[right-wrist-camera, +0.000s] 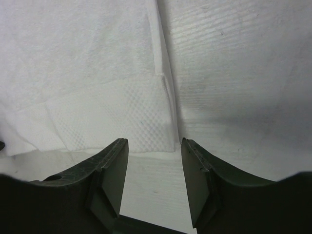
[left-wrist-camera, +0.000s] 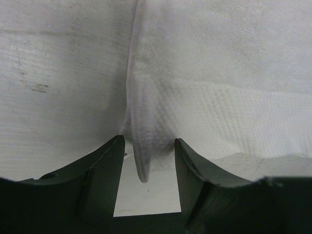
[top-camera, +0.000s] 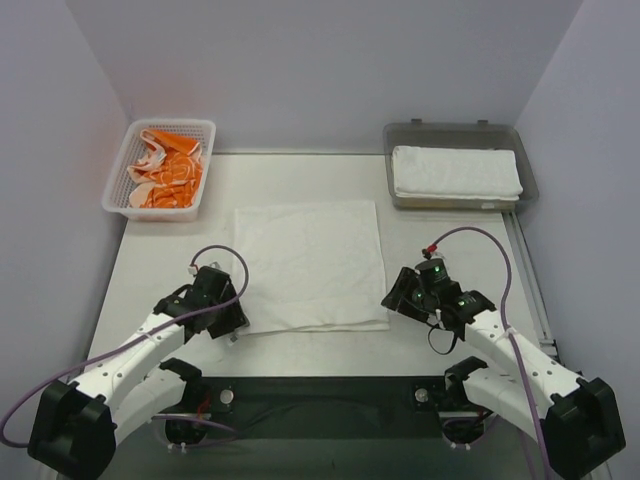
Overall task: Fold and stack the towels
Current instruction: Fold the towel
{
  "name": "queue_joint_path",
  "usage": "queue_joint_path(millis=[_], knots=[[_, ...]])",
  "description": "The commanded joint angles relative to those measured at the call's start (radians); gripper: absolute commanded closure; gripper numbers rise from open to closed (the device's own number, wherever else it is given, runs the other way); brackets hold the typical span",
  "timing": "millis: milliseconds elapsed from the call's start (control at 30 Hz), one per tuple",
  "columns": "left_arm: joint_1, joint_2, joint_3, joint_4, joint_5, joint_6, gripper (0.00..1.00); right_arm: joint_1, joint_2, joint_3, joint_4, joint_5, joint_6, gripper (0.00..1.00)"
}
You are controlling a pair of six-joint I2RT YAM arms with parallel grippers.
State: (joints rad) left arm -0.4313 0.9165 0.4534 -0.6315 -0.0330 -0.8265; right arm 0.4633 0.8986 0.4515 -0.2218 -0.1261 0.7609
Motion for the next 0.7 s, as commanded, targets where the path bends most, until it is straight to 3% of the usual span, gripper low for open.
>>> queue_joint_path(millis=[0, 67, 167, 467, 667], knots=[[-0.011, 0.010, -0.001, 0.033, -0.001, -0.010, 0.46, -0.012, 0.036, -0.028, 0.067, -0.032, 0.081, 0.53], [-0.012, 0.013, -0.001, 0.035, -0.001, -0.010, 0.49, -0.015, 0.054, -0.036, 0.084, -0.040, 0.095, 0.54], [-0.012, 0.002, 0.001, 0.035, -0.001, -0.005, 0.62, -0.021, 0.072, -0.040, 0.087, -0.038, 0.109, 0.54], [-0.014, -0.036, 0.013, 0.027, -0.008, 0.009, 0.81, -0.041, 0.135, -0.063, 0.139, -0.073, 0.158, 0.59], [-0.014, -0.045, 0.031, 0.010, -0.033, 0.030, 0.86, -0.043, 0.187, -0.063, 0.147, -0.081, 0.169, 0.60]])
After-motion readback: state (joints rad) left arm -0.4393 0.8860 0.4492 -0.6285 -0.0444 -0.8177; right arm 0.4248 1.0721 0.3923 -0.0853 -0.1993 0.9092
